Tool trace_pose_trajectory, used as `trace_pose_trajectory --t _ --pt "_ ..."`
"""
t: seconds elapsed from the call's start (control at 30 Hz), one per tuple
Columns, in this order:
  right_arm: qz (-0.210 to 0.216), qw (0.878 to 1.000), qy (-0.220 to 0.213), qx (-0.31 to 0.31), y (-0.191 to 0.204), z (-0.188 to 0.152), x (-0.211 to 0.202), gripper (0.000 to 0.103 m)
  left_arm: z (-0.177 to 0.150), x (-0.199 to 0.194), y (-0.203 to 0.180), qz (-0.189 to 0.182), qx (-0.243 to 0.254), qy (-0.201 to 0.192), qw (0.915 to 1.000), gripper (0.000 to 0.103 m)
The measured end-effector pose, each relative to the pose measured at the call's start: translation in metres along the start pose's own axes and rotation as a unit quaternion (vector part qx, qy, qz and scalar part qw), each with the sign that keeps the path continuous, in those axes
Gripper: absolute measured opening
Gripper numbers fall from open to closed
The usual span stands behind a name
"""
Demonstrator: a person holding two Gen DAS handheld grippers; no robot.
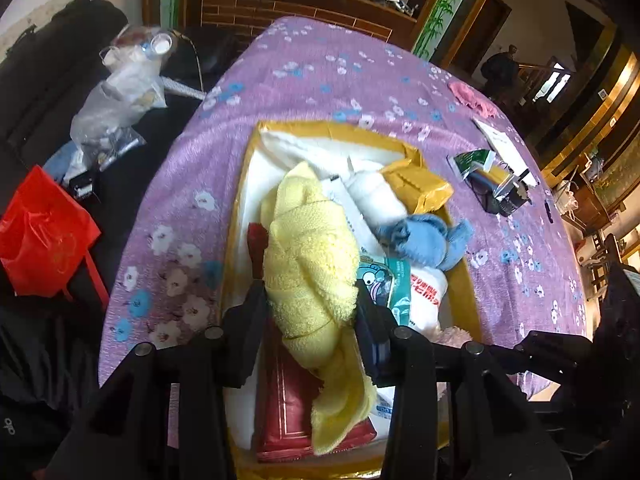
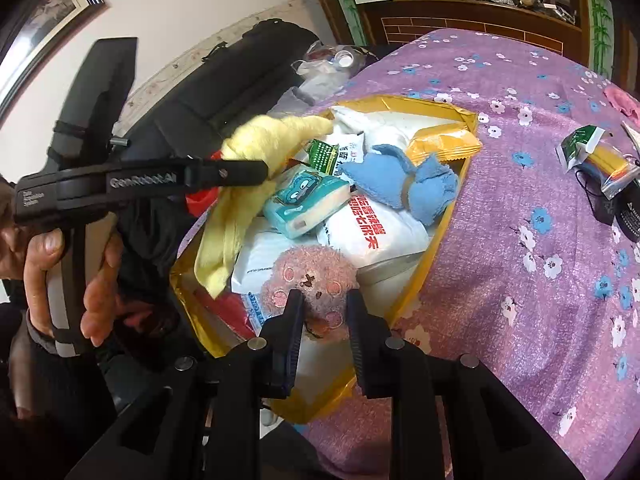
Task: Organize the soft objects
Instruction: 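Carry the pink ball and yellow towel into the white box and release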
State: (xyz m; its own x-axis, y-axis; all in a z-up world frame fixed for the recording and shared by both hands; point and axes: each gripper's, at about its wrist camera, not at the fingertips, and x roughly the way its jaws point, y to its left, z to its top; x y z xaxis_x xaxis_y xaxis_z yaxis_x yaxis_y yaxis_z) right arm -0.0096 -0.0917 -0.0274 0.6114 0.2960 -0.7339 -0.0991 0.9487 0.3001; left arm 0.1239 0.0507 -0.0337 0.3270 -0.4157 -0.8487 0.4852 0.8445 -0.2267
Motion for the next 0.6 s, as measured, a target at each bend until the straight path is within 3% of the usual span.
trace_pose_trajectory --t 0.1,0.17,0.2,0.3,0.33,0.37,0.5,0.6 --pt "0.006 1.0 -0.006 0.007 0.003 0.001 0.001 0.034 -0.002 -0.003 0.003 -0.006 -0.01 -0.013 0.9998 0.044" --pt "0.008 1.0 -0.018 0.015 0.0 -0.002 -0.003 0.048 -0.003 -0.009 0.005 -0.008 -0.022 -0.028 0.9993 0.053" --pt "0.01 1.0 -0.024 0.017 -0.002 -0.003 -0.006 0.05 -0.004 -0.013 0.004 -0.004 -0.023 -0.037 0.999 0.057" --pt "0.024 0.999 -0.041 0.023 -0.009 -0.005 -0.014 0.052 -0.003 -0.026 0.001 0.0 -0.024 -0.062 0.9978 0.065" --pt "0.026 0.998 -0.05 0.025 -0.013 -0.006 -0.019 0.053 -0.002 -0.029 0.0 0.001 -0.024 -0.068 0.9974 0.075" --pt "0.025 0.998 -0.054 0.028 -0.015 -0.007 -0.021 0.054 -0.002 -0.032 -0.003 0.01 -0.024 -0.073 0.997 0.077" --pt "0.022 0.997 -0.059 0.044 -0.029 -0.013 -0.03 0.054 -0.001 -0.031 -0.016 0.039 0.003 -0.075 0.9964 0.077" --pt "0.012 0.997 -0.061 0.055 -0.04 -0.016 -0.034 0.054 -0.001 -0.026 -0.026 0.035 0.01 -0.064 0.9973 0.077"
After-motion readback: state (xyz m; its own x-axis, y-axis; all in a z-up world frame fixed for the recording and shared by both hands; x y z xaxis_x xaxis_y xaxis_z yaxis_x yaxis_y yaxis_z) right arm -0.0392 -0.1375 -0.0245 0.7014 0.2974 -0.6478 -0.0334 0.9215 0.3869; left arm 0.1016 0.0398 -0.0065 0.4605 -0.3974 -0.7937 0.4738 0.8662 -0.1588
